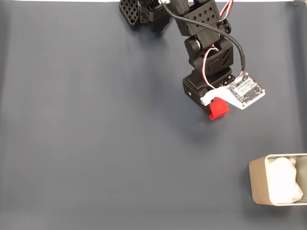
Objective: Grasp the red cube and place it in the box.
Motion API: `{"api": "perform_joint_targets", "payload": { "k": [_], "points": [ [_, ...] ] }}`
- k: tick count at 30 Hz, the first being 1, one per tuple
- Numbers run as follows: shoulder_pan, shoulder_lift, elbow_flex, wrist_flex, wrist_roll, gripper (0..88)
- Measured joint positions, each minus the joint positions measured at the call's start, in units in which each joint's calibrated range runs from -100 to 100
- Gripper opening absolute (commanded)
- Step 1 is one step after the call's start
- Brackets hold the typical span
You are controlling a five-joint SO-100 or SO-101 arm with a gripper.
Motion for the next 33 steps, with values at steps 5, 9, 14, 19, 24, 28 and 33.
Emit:
{"api": "perform_joint_targets", "payload": {
  "k": [5,9,14,19,24,28,33],
  "points": [
    [-0.82,0.0,0.0,0.0,-0.54,38.4],
    [-1.04,0.0,0.0,0.0,-0.73,38.3],
    [-1.19,0.0,0.0,0.0,-1.07,36.5],
    [-1.19,0.0,0.0,0.0,-1.12,31.1],
    [-1.19,0.0,0.0,0.0,-1.12,21.4],
    [-1.19,0.0,0.0,0.0,-1.12,16.0],
    [-1.19,0.0,0.0,0.08,-0.98,10.7]
  ]
}}
